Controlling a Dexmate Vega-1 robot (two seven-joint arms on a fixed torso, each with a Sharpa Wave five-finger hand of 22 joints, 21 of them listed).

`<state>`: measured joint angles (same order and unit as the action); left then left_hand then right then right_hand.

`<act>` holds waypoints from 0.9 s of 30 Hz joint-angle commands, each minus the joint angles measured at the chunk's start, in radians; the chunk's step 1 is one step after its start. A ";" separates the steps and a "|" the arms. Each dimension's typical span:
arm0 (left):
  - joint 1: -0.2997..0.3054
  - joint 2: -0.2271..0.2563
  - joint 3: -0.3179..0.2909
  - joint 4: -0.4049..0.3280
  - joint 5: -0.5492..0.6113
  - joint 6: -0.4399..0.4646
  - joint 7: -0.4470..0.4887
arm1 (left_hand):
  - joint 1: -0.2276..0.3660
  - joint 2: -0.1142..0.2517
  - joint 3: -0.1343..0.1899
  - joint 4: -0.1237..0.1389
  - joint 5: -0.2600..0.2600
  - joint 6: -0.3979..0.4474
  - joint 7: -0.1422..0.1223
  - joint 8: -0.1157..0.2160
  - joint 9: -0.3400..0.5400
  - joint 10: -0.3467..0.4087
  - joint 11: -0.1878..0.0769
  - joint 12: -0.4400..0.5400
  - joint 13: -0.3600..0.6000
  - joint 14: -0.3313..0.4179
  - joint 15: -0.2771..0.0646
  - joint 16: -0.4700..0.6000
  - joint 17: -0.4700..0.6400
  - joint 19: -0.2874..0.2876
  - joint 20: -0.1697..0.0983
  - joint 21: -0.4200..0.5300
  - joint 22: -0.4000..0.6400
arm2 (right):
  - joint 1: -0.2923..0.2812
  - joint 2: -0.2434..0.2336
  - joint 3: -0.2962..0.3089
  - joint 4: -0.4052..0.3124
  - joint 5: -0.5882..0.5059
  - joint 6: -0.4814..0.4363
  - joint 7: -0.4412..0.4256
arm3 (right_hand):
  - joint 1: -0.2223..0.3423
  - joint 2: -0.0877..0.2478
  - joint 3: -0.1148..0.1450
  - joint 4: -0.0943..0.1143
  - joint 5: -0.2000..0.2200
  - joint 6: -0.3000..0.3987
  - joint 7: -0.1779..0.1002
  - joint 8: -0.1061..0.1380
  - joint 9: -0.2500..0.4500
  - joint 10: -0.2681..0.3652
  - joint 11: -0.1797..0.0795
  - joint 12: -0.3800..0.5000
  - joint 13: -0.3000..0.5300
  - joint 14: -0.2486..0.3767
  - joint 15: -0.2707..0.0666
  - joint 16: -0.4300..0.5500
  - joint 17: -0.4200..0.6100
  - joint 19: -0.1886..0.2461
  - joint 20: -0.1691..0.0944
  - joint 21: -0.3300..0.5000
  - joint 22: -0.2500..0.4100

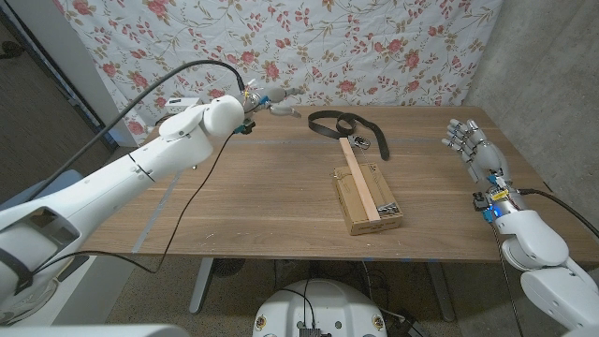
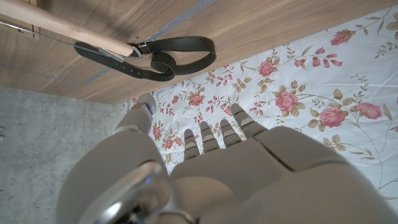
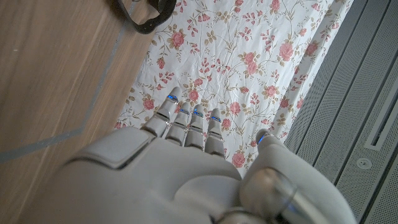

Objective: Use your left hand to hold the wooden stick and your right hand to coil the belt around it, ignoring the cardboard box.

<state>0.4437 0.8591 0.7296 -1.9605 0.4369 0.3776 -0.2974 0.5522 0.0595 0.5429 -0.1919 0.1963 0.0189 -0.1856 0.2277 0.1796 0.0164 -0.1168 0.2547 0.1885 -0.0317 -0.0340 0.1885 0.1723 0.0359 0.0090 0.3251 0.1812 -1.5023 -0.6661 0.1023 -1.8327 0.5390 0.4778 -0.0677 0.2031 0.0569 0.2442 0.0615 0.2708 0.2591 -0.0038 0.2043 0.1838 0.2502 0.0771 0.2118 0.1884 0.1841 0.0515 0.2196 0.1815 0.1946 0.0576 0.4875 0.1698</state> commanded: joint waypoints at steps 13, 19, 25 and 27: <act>-0.183 -0.084 0.130 0.008 0.516 -0.195 -0.332 | 0.136 -0.136 -0.048 0.012 0.039 -0.045 0.002 -0.018 0.010 -0.042 0.019 -0.035 0.009 -0.050 0.031 -0.011 0.001 -0.004 0.062 -0.036 0.004 | -0.014 0.030 0.007 -0.023 -0.032 0.006 -0.040 | 0.005 0.004 0.003 -0.005 0.003 0.008 -0.009 -0.003 0.002 0.005 -0.001 -0.001 0.006 0.004 0.005 -0.004 0.006 0.008 0.006 -0.007 0.004; -0.203 -0.110 0.146 0.033 0.623 -0.296 -0.349 | 0.182 -0.164 -0.068 0.018 0.070 -0.102 0.005 -0.036 0.016 -0.065 0.001 -0.043 0.011 -0.061 0.042 -0.010 0.001 -0.009 0.077 -0.047 0.007 | -0.016 0.044 0.004 -0.022 -0.042 0.017 -0.049 | 0.004 0.005 0.003 -0.005 0.002 0.010 -0.008 -0.002 0.002 0.007 -0.001 -0.001 0.006 0.007 0.004 -0.004 0.006 0.012 0.006 -0.008 0.004; -0.212 -0.135 0.142 0.059 0.674 -0.384 -0.344 | 0.200 -0.216 -0.119 0.032 0.120 -0.169 -0.028 -0.045 0.021 -0.105 0.036 -0.052 0.014 -0.082 0.052 -0.011 0.003 -0.031 0.100 -0.065 0.010 | -0.016 0.054 0.001 -0.022 -0.052 0.020 -0.058 | 0.002 0.007 0.003 -0.004 0.001 0.011 -0.009 -0.003 0.002 0.009 0.002 -0.001 0.006 0.009 0.004 -0.003 0.007 0.013 0.006 -0.010 0.004; -0.213 -0.144 0.139 0.069 0.677 -0.411 -0.339 | 0.203 -0.219 -0.128 0.034 0.132 -0.181 -0.032 -0.045 0.022 -0.123 0.041 -0.056 0.015 -0.086 0.054 -0.011 0.003 -0.036 0.103 -0.068 0.010 | -0.018 0.057 0.000 -0.023 -0.055 0.021 -0.062 | 0.001 0.007 0.003 -0.004 0.001 0.012 -0.009 -0.002 0.003 0.009 0.000 -0.001 0.006 0.009 0.005 -0.003 0.007 0.013 0.005 -0.011 0.004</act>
<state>0.2609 0.7649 0.8607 -1.9367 0.9962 0.1148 -0.6199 0.7514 -0.1458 0.4265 -0.1611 0.3104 -0.1424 -0.2022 0.1845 0.1981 -0.0831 -0.0834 0.2033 0.1979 -0.1056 0.0179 0.1808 0.1724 0.0065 0.1024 0.2656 0.1888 -1.5141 -0.6289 0.1051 -1.8523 0.5035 0.4850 -0.1087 0.2032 0.0568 0.2430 0.0604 0.2708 0.2662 -0.0108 0.2043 0.1837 0.2503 0.0768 0.2118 0.1935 0.1839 0.0514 0.2195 0.1839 0.2000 0.0628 0.4799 0.1698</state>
